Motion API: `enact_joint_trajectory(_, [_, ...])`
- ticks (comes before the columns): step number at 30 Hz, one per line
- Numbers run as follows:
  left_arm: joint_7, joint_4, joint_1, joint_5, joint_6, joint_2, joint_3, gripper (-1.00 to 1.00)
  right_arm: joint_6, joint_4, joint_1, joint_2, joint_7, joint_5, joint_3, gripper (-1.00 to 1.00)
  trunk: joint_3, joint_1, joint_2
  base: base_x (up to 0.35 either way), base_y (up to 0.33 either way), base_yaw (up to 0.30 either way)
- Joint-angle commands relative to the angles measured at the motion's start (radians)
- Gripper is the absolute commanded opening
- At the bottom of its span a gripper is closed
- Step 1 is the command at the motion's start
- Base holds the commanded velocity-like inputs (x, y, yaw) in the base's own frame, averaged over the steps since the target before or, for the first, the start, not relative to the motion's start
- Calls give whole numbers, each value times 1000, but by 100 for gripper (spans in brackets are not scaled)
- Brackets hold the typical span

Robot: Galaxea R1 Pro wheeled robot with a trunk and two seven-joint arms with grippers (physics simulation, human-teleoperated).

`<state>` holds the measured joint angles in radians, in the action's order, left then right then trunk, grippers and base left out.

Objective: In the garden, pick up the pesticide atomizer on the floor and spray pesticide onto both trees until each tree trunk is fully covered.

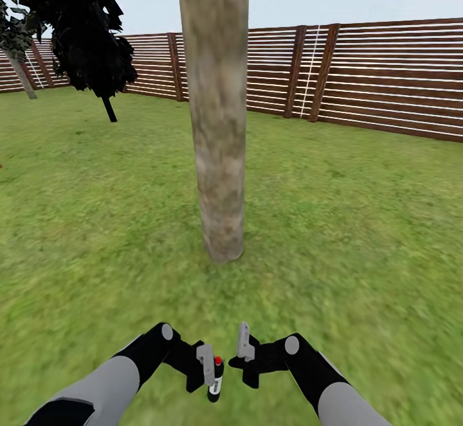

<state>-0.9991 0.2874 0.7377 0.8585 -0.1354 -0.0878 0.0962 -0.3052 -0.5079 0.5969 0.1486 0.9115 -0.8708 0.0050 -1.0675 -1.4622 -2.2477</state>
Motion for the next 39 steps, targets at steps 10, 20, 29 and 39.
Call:
enact_joint_trajectory(10, [-1, 0, -3, 14, -14, -2, 3, -100, -4, -2, 0, 0, 1, -7, 0, -100, -1, 0, 0, 0, 0, 0])
enact_joint_trajectory(20, [-1, -8, -4, 15, -21, -3, 4, -100, -5, -3, 0, 0, 1, -8, 0, -100, -1, 0, 0, 0, 0, 0])
enact_joint_trajectory(29, [-1, -10, -6, 13, -23, -16, 4, -100, -5, -3, 0, 0, 1, -8, 0, -100, -1, 0, 0, 0, 0, 0])
enact_joint_trajectory(39, [0, -8, -6, 8, -21, -19, 4, -100, -4, -3, 0, 0, 1, -8, 0, -100, -1, 0, 0, 0, 0, 0])
